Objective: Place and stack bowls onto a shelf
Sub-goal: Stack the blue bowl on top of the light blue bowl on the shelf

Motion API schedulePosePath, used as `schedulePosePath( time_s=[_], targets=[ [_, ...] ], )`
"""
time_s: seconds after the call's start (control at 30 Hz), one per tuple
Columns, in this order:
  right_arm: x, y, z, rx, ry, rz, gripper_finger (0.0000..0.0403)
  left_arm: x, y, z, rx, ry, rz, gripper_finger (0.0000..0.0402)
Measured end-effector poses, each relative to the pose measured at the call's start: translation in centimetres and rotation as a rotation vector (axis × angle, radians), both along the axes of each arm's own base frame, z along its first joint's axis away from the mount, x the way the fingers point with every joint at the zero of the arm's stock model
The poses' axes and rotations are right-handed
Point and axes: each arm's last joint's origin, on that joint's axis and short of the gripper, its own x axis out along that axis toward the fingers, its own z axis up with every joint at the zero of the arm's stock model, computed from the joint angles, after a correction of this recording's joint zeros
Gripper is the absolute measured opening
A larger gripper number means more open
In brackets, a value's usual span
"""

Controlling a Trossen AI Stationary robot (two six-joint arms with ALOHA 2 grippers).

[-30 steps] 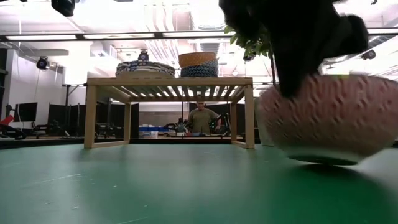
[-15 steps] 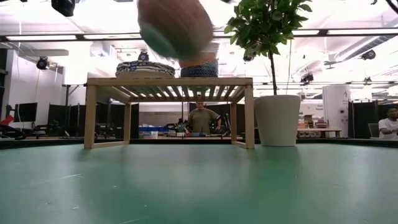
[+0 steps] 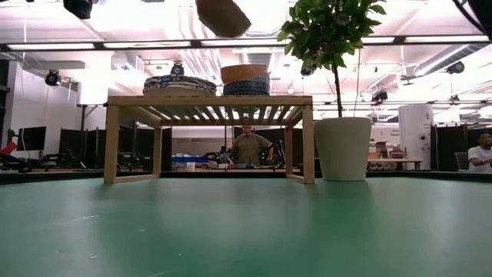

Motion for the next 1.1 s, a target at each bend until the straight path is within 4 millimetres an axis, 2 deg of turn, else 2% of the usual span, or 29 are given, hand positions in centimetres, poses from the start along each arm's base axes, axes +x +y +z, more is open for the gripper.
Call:
schedulePosePath(
  time_s=[0.17,0.4,0.63,0.9,1.1],
  targets=[
    [0.0,-4.4,0.1,-0.189,0.085,-0.058,0.0012,0.0,0.0,0.0,0.005,0.0,0.001,0.0002],
    [-0.8,-9.2,-0.2,-0.187,0.15,-0.125,0.0012,0.0,0.0,0.0,0.049,0.002,0.014,0.0002],
    [-0.7,-10.9,-0.9,-0.172,0.183,-0.14,0.0012,0.0,0.0,-0.1,0.051,0.008,0.015,0.0002],
    [-0.4,-11.9,-1.8,-0.17,0.223,-0.155,0.0013,0.0,0.0,-0.1,0.051,0.007,0.016,0.0002],
    [0.1,-12.2,-2.6,-0.165,0.239,-0.17,0.0049,0.0,0.0,-0.1,0.05,0.008,0.016,0.0002]
  ],
)
